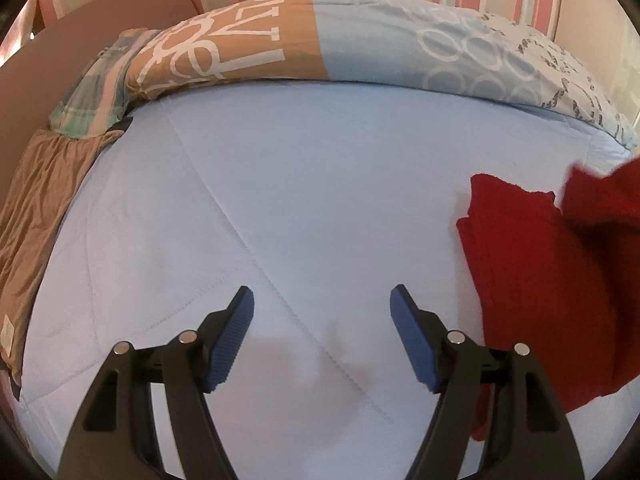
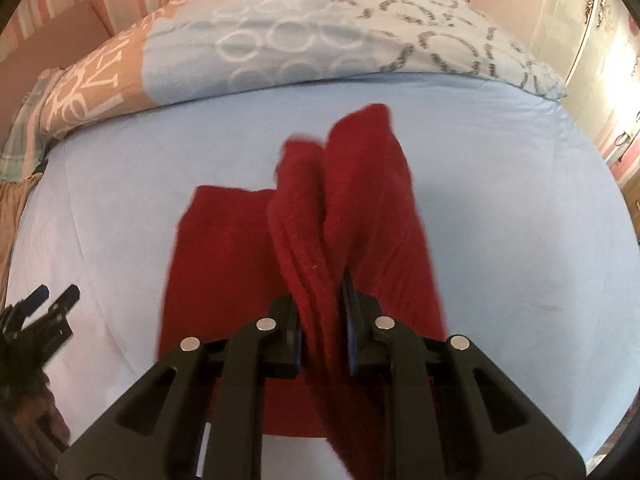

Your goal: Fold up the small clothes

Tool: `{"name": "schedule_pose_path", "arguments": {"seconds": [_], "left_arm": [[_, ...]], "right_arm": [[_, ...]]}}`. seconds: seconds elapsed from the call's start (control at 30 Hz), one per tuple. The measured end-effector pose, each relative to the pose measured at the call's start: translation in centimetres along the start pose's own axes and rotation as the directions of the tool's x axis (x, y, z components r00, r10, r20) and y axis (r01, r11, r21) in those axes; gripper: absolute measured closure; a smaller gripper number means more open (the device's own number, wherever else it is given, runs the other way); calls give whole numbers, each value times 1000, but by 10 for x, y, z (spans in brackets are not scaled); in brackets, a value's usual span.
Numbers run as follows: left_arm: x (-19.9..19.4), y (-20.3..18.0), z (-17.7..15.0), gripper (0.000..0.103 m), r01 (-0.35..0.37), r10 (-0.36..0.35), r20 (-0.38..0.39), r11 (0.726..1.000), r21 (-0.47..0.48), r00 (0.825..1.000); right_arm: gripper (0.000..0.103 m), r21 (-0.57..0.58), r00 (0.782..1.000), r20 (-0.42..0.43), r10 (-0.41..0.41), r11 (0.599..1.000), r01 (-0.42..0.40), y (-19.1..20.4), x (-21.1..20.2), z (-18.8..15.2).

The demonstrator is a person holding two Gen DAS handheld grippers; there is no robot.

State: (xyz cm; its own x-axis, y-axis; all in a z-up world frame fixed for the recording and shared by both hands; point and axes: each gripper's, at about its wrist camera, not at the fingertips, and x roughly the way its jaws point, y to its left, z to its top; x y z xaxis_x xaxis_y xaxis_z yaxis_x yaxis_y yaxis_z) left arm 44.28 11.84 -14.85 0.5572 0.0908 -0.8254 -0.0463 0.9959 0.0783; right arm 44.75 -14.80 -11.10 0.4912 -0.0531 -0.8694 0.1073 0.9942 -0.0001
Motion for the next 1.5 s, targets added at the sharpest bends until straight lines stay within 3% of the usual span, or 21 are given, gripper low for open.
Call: {"name": "schedule_pose_path", "arguments": {"seconds": [0.13, 0.33, 0.43, 0.5, 0.57, 0.6, 0.63, 0.7, 0.83, 1.0, 1.1, 1.5], "left_arm": [[2, 18, 1, 32, -2, 2, 7, 1000, -4, 1000], [9, 42, -1, 32, -11, 11, -2, 1000, -29, 1000], [12, 45, -2, 32, -3, 3, -7, 1000, -24, 1000], [10, 41, -1, 32, 15, -15, -6, 1000, -7, 1000], [9, 35, 2, 32, 35, -35, -3, 999, 4, 999], [6, 29, 4, 32, 59, -59, -6, 998, 9, 998], [6, 25, 7, 32, 75, -74, -6, 997, 9, 997], [3, 11, 12, 32, 112, -112, -6, 994, 14, 994], [-2, -28, 26, 32, 218, -218, -12, 976, 26, 976], [-4, -86, 35, 32, 292, -289, -43, 953, 86, 956], [-3, -115, 36, 32, 292, -287, -52, 947, 132, 956], [18, -165, 29, 32, 352, -338, -146, 932, 82, 930]], "right_arm": [[87, -52, 999, -27, -22, 998, 20, 55, 22, -8], [87, -106, 996, -49, -69, 992, 63, 100, 47, -33], [83, -138, 993, -56, -106, 986, 97, 107, 59, -43], [76, -136, 995, -67, -70, 989, 60, 105, 58, -45], [68, -95, 997, -74, 15, 995, -22, 92, 44, -42], [59, -70, 996, -71, 60, 995, -65, 86, 34, -41], [49, -58, 996, -55, 75, 995, -78, 78, 20, -39], [42, -58, 997, -5, 82, 995, -83, 63, -4, -38], [41, -45, 998, 43, 51, 998, -49, 15, -26, -32], [41, 29, 999, 41, 17, 999, -18, -39, -23, -31], [41, 61, 999, 44, 6, 998, -8, -64, -24, -36], [41, 56, 999, 16, 45, 997, -45, -105, 4, -47]]}}
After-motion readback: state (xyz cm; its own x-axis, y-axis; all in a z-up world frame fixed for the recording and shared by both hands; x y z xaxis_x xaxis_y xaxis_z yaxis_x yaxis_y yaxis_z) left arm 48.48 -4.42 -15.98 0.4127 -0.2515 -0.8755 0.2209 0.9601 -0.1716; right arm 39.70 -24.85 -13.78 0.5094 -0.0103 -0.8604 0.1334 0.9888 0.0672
